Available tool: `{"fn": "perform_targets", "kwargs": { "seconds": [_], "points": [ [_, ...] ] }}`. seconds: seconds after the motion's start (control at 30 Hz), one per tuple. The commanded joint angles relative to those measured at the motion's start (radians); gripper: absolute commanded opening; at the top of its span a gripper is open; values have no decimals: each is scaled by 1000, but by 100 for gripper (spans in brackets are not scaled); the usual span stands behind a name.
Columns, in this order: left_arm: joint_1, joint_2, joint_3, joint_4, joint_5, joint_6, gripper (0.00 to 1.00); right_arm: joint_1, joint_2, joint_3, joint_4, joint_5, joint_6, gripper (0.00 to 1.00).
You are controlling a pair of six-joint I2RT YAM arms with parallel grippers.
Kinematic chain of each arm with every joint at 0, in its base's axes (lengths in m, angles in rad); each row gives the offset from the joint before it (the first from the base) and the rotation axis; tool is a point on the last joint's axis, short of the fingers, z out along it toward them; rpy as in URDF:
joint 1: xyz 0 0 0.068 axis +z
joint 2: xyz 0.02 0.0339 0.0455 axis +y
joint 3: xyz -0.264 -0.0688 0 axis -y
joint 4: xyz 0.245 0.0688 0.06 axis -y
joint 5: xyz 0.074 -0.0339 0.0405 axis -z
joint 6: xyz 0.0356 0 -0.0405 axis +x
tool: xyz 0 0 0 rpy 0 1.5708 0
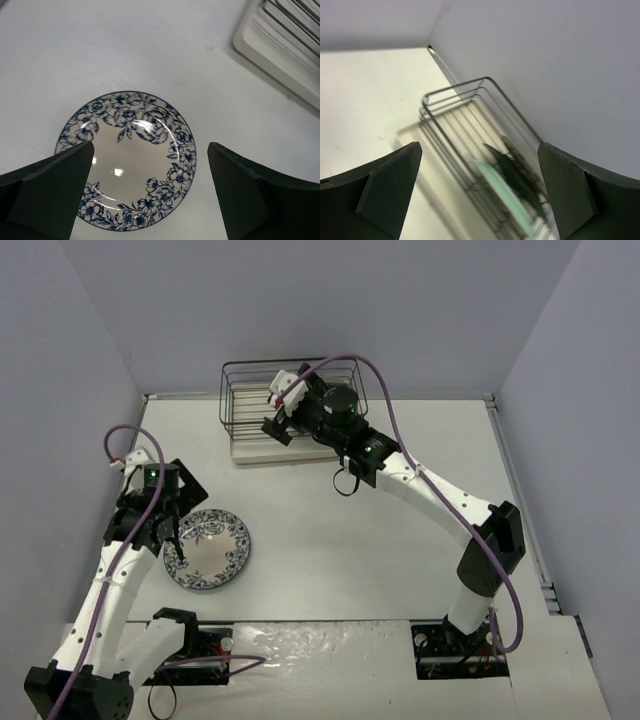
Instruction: Load the plates into the dish rack
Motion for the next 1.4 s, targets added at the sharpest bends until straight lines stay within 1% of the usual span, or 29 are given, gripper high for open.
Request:
{"fn": "perform_targets", "kwargs": {
  "seconds": [0.0,0.07,0.13,0.23,0.33,0.37,0.63,0.83,1.0,1.17,1.27,1.37],
  "points": [
    [125,-72,-32,-37,45,-90,97,15,18,88,-46,-62,597,100],
    [138,-101,-39,-60,22,-123,97,46,32,78,-69,-77,716,100],
    [138,-134,-44,-75,-13,-150,97,91,67,48,-80,-103,780,100],
    [138,-166,-65,-88,-42,-173,97,111,149,48,-112,-155,923,100],
    [139,-183,-85,-98,-50,-188,97,112,251,46,-108,-251,1050,100],
    [139,-186,-88,-101,-51,-189,97,113,280,47,-108,-276,1072,100],
    [138,-199,-98,-111,-40,-198,97,117,446,54,-90,-328,1187,100],
    [138,-198,-104,-109,-40,-204,97,117,540,59,-16,-460,1263,99],
    [140,-202,-111,-100,-38,-203,97,116,581,46,15,-552,1284,96],
    [140,-203,-114,-91,-39,-206,97,117,609,52,-4,-609,1276,89],
    [139,-203,-112,-87,-39,-206,97,119,624,52,-10,-637,1276,81],
    [139,-205,-112,-81,-37,-208,97,119,634,54,-16,-628,1280,66]
  ]
}}
